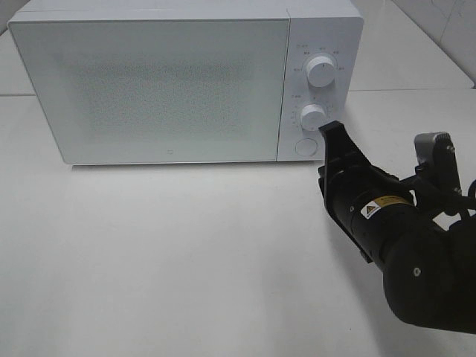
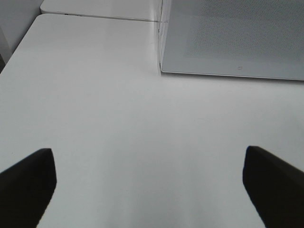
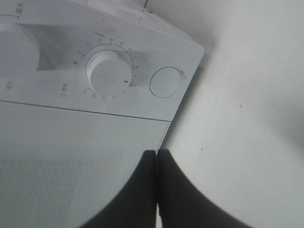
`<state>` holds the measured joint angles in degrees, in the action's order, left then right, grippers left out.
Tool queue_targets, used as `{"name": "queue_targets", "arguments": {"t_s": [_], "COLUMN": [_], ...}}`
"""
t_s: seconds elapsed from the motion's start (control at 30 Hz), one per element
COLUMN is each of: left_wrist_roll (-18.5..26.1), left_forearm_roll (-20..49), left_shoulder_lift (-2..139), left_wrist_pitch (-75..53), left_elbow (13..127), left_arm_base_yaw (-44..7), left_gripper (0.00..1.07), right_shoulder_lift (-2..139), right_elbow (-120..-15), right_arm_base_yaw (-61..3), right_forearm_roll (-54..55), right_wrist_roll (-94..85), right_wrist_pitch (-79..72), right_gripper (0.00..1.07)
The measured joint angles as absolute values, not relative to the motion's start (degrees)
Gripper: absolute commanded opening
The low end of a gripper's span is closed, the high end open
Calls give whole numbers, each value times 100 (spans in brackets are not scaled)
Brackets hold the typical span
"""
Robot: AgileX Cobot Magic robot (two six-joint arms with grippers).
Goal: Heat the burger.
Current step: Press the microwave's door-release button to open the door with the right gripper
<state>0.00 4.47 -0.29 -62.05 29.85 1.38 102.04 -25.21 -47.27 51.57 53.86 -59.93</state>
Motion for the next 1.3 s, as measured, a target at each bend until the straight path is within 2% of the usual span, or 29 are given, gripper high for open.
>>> {"name": "queue_targets", "arguments": {"t_s": [0.17, 0.7, 0.97, 1.3], "left_wrist_roll": [0, 0, 0, 0], "left_forearm_roll": [447, 447, 447, 447], "left_shoulder_lift": [-29, -29, -29, -29], "left_wrist_pitch": [-6205, -6205, -6205, -6205], "left_elbow": [2985, 2985, 2985, 2985], "left_arm_base_yaw": [138, 138, 138, 138], "left_gripper": [100, 100, 100, 100], "right_shoulder_lift": [10313, 11276, 11585, 11986], "right_elbow": [-2527, -3134, -3724, -4246], "right_arm_base_yaw": [-4727, -4687, -4039, -3633], "right_forearm_roll": [5117, 4796, 4377, 4257], "right_wrist_roll": [6721, 7798, 7786, 7781], "right_wrist_pitch": [-6045, -6600, -6217, -5638], "right_gripper": [0, 0, 0, 0]}}
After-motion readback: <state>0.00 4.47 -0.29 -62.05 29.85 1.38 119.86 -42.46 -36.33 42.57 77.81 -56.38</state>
